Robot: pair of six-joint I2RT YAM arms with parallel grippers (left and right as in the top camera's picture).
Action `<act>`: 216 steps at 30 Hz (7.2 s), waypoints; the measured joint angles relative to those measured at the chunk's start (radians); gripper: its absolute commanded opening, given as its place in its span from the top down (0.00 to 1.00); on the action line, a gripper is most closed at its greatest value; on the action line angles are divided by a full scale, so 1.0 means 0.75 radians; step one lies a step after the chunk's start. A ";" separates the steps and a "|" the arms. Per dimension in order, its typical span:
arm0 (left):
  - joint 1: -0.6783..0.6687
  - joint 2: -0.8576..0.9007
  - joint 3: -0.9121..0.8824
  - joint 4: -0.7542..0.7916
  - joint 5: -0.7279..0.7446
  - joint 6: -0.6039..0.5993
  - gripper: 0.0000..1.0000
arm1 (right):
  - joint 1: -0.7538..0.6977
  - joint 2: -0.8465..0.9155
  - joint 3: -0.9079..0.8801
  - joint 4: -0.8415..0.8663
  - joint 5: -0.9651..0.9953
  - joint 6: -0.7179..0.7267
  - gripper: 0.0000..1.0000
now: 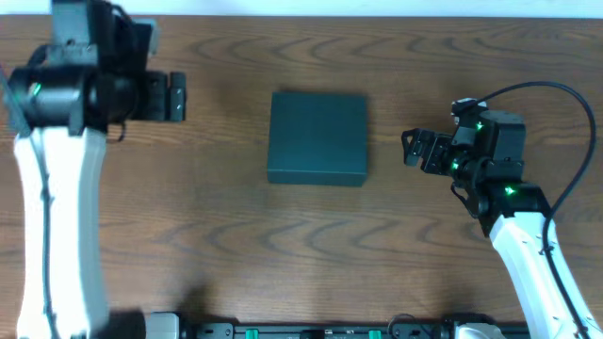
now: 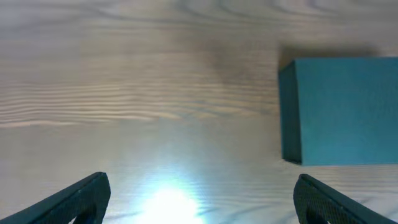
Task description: Pack container
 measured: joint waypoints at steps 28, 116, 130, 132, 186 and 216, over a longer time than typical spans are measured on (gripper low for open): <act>0.197 -1.672 -1.808 0.753 -0.080 -0.069 0.05 | 0.000 0.000 0.006 -0.001 0.007 0.000 0.01; 0.027 -1.963 -2.282 0.967 0.015 -0.242 0.05 | -0.008 -1.367 -0.200 -0.478 0.220 -0.388 0.01; 0.027 -1.963 -2.282 0.967 0.015 -0.242 0.05 | -0.030 -1.631 -0.650 -0.371 0.229 -0.438 0.01; 0.027 -1.963 -2.282 0.967 0.015 -0.242 0.05 | -0.030 -1.632 -0.688 -0.368 0.229 -0.439 0.01; 0.027 -1.963 -2.282 0.967 0.015 -0.242 0.05 | -0.033 -1.633 -0.892 -0.373 0.228 -0.438 0.01; 0.027 -1.963 -2.281 0.967 0.015 -0.242 0.05 | -0.033 -1.633 -0.892 -0.373 0.228 -0.438 0.01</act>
